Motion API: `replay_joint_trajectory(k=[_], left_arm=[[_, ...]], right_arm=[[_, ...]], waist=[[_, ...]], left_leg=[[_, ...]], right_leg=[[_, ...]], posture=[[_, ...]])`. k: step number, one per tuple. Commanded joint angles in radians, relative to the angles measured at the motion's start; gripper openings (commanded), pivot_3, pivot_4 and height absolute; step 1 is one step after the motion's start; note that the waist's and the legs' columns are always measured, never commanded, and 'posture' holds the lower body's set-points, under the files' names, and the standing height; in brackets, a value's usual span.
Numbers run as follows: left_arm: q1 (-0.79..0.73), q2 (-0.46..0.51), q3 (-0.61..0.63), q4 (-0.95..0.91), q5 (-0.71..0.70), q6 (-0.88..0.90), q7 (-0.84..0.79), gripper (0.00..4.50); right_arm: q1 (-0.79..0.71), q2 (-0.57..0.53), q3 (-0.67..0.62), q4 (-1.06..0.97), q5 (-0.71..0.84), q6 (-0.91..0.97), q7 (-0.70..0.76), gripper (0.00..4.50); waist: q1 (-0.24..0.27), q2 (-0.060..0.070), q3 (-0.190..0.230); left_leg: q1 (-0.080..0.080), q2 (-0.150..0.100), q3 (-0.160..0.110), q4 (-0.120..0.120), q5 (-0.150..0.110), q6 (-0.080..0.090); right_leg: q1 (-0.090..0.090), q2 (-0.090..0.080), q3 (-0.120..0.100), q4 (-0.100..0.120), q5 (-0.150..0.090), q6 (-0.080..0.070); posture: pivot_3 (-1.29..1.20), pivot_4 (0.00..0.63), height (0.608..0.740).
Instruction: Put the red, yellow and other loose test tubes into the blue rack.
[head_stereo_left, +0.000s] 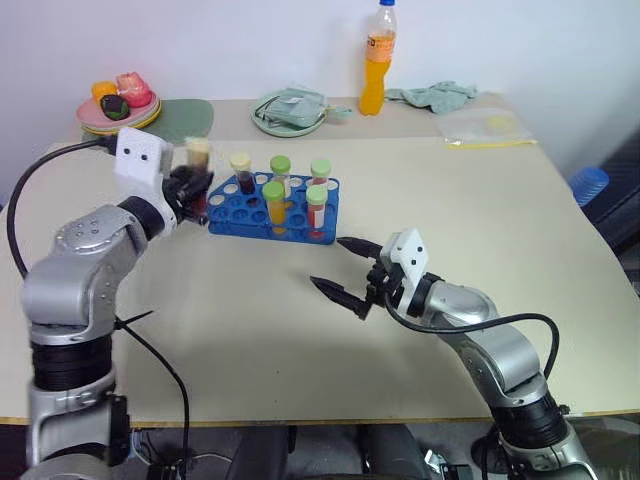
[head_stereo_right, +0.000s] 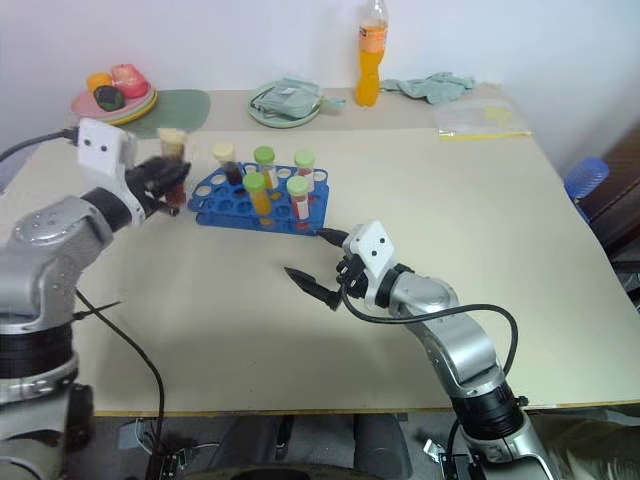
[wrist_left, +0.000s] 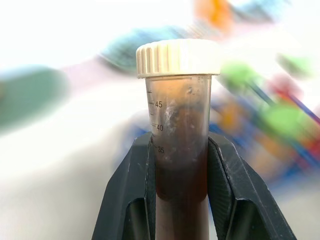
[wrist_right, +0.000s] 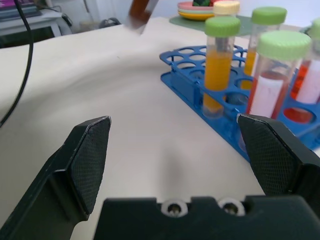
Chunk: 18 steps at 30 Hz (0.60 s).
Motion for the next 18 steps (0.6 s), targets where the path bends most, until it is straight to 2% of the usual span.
replay_joint_trajectory(k=[1,5,9,18], left_arm=[[0.019,-0.065,-0.083,0.063,0.167,-0.26,0.122,0.78],[0.041,-0.159,-0.173,0.169,0.251,-0.459,0.159,0.78],[0.029,-0.219,-0.18,0.274,0.276,-0.609,0.178,0.78],[0.019,-0.24,-0.169,0.392,0.277,-0.658,0.183,0.78]], right_arm=[[-0.027,0.013,0.005,-0.001,0.0,-0.029,0.014,4.5],[-0.035,0.015,0.007,0.004,-0.01,-0.036,0.011,4.5],[-0.025,0.018,0.005,-0.005,-0.018,-0.037,-0.002,4.5],[-0.007,0.024,-0.004,-0.021,-0.017,-0.032,-0.032,4.5]], waist=[[0.0,0.0,0.0],[0.0,0.0,0.0],[-0.004,0.0,0.0],[-0.004,0.0,0.0]], left_leg=[[0.0,0.0,0.0,0.0,0.0,0.0],[0.0,0.0,0.0,0.0,0.0,0.0],[0.0,0.0,0.0,0.001,0.0,0.0],[0.0,0.0,0.0,0.001,0.0,0.0]], right_leg=[[0.0,0.0,0.0,0.0,0.0,0.0],[0.0,0.0,0.0,0.0,0.0,0.0],[0.0,0.0,0.0,0.0,0.0,0.0],[0.0,0.0,0.0,0.001,0.0,0.0]], posture=[[0.0,0.15,0.74],[0.0,0.15,0.74],[0.0,0.15,0.74],[0.0,0.15,0.74]])
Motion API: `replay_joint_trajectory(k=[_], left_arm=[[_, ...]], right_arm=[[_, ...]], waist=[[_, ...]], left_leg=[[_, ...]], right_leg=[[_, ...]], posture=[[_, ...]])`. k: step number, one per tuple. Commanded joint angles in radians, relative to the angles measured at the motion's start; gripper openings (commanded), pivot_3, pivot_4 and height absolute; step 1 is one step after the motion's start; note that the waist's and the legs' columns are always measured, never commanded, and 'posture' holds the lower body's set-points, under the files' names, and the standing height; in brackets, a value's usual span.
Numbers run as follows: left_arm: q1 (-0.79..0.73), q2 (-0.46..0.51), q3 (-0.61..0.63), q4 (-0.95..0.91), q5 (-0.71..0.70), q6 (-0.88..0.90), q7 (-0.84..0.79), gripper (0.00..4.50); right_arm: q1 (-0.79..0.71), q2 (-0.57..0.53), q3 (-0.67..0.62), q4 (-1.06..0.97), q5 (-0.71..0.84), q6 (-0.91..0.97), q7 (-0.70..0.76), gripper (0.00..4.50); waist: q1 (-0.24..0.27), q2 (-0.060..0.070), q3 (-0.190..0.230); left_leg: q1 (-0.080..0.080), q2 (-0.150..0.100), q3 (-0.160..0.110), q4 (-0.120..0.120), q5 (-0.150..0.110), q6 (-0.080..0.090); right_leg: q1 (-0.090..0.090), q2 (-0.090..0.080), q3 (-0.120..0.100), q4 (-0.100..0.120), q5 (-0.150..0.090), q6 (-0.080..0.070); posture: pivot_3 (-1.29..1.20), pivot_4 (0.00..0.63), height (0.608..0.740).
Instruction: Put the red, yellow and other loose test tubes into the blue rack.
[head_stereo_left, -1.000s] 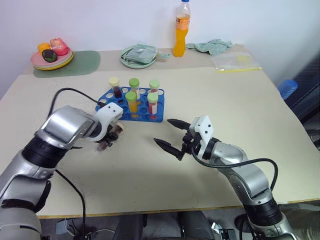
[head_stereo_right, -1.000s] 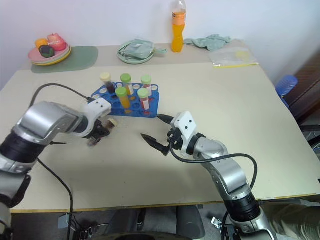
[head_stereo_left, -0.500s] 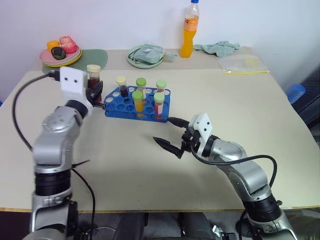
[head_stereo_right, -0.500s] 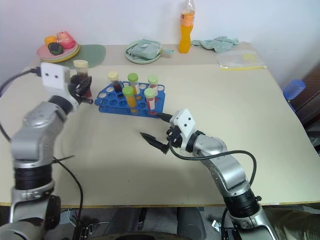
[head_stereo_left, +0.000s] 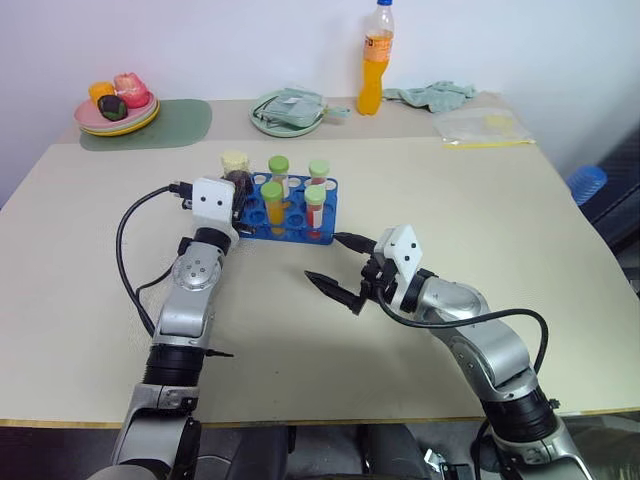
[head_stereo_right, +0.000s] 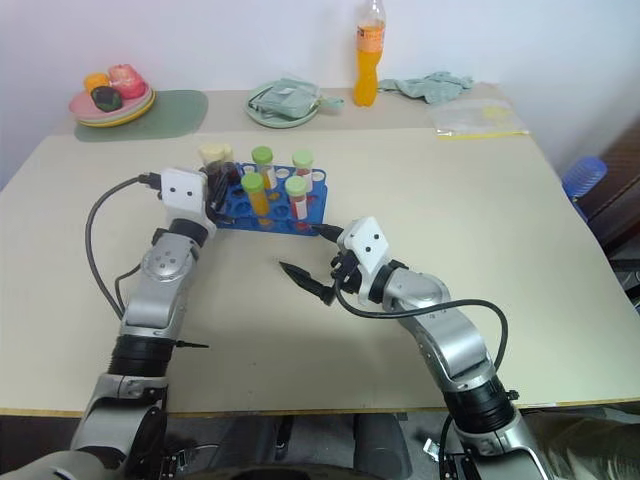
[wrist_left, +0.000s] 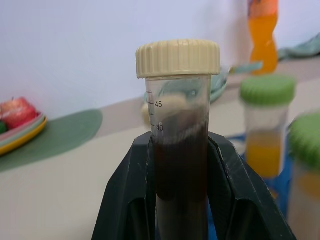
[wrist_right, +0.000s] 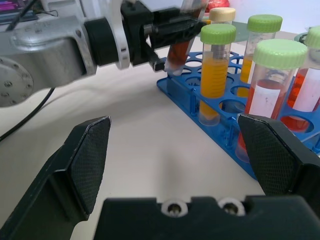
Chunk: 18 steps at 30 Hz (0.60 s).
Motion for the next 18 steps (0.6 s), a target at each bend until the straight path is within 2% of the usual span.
replay_joint_trajectory(k=[1,18], left_arm=[[-0.023,-0.009,0.028,0.014,-0.009,-0.026,0.003,0.78],[-0.05,-0.063,0.043,0.131,-0.03,-0.148,-0.008,0.78]], right_arm=[[0.002,0.007,-0.016,-0.04,0.004,-0.014,-0.007,4.5],[-0.004,0.004,-0.017,-0.031,0.007,-0.016,0.0,4.5]], waist=[[-0.001,0.0,0.0],[0.001,0.0,0.0]], left_leg=[[0.0,0.0,0.0,0.0,0.0,0.0],[0.0,0.0,0.0,0.001,0.0,0.0]], right_leg=[[0.0,0.0,0.0,0.0,0.0,0.0],[0.0,0.0,-0.001,0.0,0.0,0.0]], posture=[[0.0,0.15,0.74],[0.0,0.15,0.74]])
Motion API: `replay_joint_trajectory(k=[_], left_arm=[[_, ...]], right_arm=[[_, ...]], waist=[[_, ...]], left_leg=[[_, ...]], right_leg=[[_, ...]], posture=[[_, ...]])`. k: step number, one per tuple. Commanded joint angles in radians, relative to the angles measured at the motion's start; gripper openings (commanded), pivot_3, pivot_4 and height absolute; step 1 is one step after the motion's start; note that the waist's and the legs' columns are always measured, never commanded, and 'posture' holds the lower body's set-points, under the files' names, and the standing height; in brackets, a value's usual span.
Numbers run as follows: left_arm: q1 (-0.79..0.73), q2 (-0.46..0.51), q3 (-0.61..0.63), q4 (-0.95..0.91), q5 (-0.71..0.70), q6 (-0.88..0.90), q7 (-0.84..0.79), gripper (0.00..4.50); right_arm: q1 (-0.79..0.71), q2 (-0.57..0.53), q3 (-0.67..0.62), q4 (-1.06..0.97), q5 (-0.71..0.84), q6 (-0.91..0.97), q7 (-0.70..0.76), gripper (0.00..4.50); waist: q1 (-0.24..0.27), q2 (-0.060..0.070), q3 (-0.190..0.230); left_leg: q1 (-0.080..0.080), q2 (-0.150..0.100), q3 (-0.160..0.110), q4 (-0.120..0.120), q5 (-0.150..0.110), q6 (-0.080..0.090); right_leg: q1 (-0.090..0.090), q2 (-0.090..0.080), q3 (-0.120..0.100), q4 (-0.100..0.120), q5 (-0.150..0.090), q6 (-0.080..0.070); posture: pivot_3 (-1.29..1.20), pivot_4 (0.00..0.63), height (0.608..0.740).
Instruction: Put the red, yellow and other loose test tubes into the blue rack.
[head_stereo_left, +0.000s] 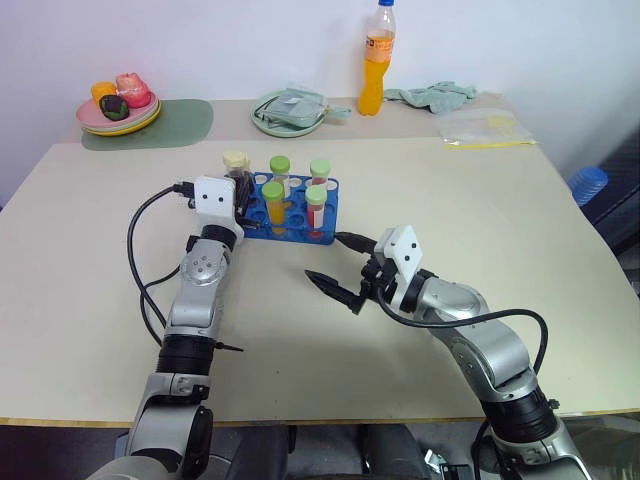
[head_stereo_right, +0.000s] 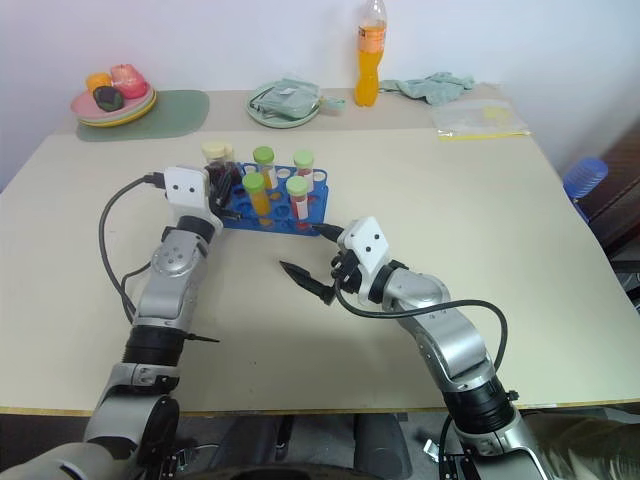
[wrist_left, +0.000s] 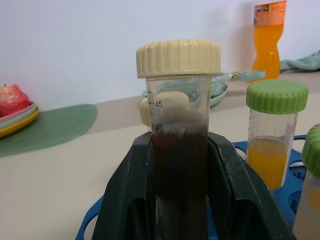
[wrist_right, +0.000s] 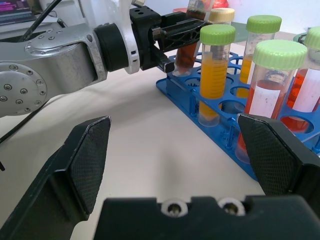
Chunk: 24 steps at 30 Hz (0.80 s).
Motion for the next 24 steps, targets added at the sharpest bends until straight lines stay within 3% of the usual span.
replay_joint_trajectory(k=[1,2,9,16,19,24], left_arm=[[0.004,-0.005,0.008,0.002,0.002,-0.048,-0.003,0.78],[0.007,-0.006,0.006,0.002,0.001,-0.055,-0.006,0.78],[0.055,-0.017,0.017,-0.073,-0.022,-0.062,-0.019,4.25],[0.212,0.042,0.082,-0.326,-0.1,0.019,-0.073,4.4],[0.336,0.153,0.158,-0.461,-0.182,0.109,-0.173,4.4],[0.534,0.387,0.297,-0.524,-0.335,0.246,-0.414,4.4]], right_arm=[[-0.004,0.003,-0.018,-0.031,0.006,-0.017,0.003,4.5],[-0.003,0.002,-0.019,-0.032,0.006,-0.017,0.003,4.5],[-0.002,-0.013,-0.038,-0.045,0.015,-0.019,0.01,4.5],[0.002,-0.076,-0.132,-0.1,0.09,0.028,0.047,4.5],[0.034,-0.16,-0.224,-0.154,0.165,0.089,0.086,4.5],[0.122,-0.327,-0.424,-0.14,0.237,0.163,0.139,4.5]], waist=[[0.0,0.0,0.0],[0.0,0.0,0.0],[-0.002,0.0,0.0],[-0.003,0.0,0.0],[-0.002,0.0,0.0],[0.002,0.001,0.0]], left_leg=[[0.0,0.0,0.0,0.0,0.0,0.0],[0.0,0.0,0.0,0.0,0.0,0.0],[0.0,0.0,0.0,0.0,0.0,0.0],[0.0,0.0,0.0,0.0,0.0,0.0],[0.0,0.0,0.0,-0.001,0.0,0.0],[0.0,0.001,0.0,-0.002,-0.001,0.001]], right_leg=[[0.0,0.0,0.0,0.0,0.0,0.0],[0.0,0.0,0.0,0.0,0.0,0.0],[0.0,0.0,0.0,0.0,0.0,0.0],[0.0,0.0,0.0,0.0,0.0,0.0],[0.0,0.0,0.001,-0.001,0.0,0.0],[0.001,0.0,0.0,-0.002,0.0,-0.001]], posture=[[0.0,0.15,0.74],[0.0,0.15,0.74],[0.0,0.15,0.74],[0.0,0.15,0.74],[0.0,0.15,0.74],[0.0,0.15,0.74]])
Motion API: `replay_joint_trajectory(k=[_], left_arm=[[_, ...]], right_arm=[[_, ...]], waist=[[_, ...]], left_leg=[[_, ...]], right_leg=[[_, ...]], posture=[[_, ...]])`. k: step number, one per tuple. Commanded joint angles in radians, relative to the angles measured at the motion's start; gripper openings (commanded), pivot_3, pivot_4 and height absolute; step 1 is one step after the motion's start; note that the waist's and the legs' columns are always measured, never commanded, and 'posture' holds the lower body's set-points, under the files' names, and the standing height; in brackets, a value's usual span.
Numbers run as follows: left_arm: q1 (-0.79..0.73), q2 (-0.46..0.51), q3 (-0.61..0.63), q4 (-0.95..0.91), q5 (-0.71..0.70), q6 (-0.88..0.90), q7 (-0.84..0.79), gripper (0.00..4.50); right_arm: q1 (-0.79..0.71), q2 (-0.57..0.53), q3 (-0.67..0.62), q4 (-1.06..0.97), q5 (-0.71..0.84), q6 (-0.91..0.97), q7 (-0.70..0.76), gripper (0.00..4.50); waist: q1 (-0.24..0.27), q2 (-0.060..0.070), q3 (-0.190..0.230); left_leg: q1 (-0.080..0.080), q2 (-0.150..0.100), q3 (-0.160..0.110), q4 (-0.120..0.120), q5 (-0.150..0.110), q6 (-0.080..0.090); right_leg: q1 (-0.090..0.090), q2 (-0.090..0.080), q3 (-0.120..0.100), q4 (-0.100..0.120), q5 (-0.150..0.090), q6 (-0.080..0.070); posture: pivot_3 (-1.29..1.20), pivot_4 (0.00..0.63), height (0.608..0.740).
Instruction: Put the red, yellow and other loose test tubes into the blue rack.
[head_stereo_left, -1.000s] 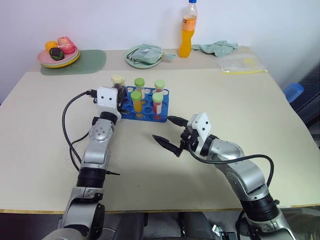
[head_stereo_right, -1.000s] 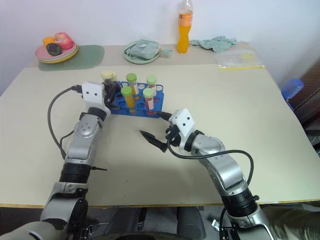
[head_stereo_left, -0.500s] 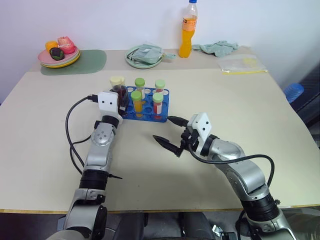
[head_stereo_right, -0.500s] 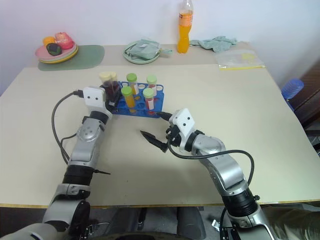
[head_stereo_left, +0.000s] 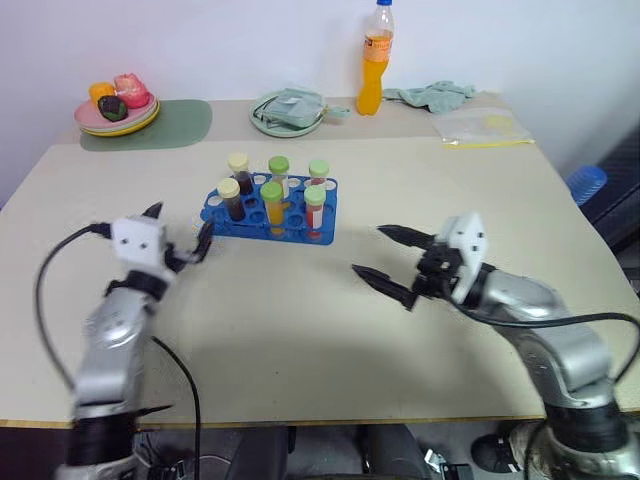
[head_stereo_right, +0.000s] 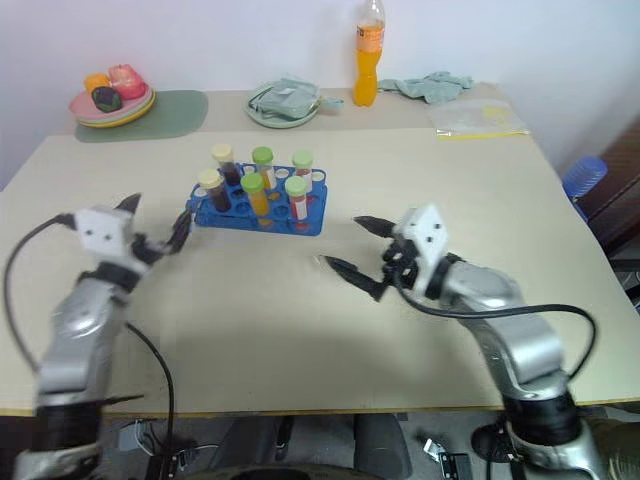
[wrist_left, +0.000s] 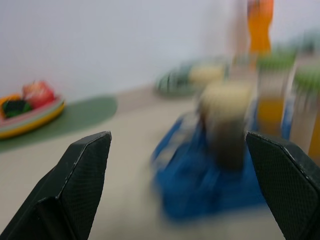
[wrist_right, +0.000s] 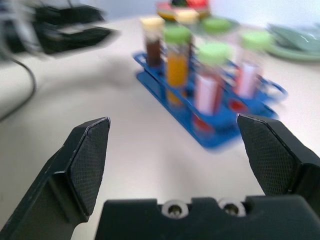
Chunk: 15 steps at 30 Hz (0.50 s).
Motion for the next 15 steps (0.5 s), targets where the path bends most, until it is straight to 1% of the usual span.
replay_joint_trajectory(k=[1,4,6,11,15], left_arm=[[0.079,0.105,0.08,-0.063,-0.098,0.08,-0.144,4.4],[0.118,0.167,0.083,-0.062,-0.116,0.106,-0.223,4.4],[0.119,0.19,0.082,-0.045,-0.119,0.115,-0.263,4.4],[0.077,0.17,0.045,-0.046,-0.1,0.129,-0.248,4.4],[0.064,0.141,0.018,-0.052,-0.085,0.129,-0.226,4.4]], right_arm=[[0.055,-0.093,-0.154,0.014,0.029,0.003,0.044,4.5],[0.094,-0.149,-0.222,0.067,0.018,-0.021,0.071,4.5],[0.109,-0.168,-0.251,0.099,0.012,-0.033,0.083,4.5],[0.102,-0.175,-0.246,0.158,-0.009,-0.076,0.096,4.5],[0.081,-0.161,-0.209,0.173,-0.022,-0.093,0.093,4.5]], waist=[[0.004,0.0,0.0],[0.008,0.001,0.0],[0.006,0.001,0.0],[0.0,0.002,0.0],[-0.001,0.002,0.0]], left_leg=[[0.0,0.0,0.0,0.0,0.0,0.001],[0.001,0.0,0.0,0.0,-0.001,0.001],[0.001,0.0,0.0,0.0,-0.001,0.002],[0.001,0.001,0.0,-0.003,-0.002,0.003],[0.001,0.001,0.0,-0.004,-0.002,0.003]], right_leg=[[0.001,0.0,0.0,-0.001,0.0,0.0],[0.006,0.0,-0.003,-0.008,0.0,0.0],[0.007,0.0,-0.004,-0.01,0.0,0.0],[0.006,-0.001,-0.003,-0.011,0.001,0.001],[0.005,-0.001,-0.003,-0.011,0.001,0.001]], posture=[[0.0,0.15,0.74],[0.0,0.15,0.74],[0.0,0.15,0.74],[0.0,0.15,0.74],[0.0,0.15,0.74]])
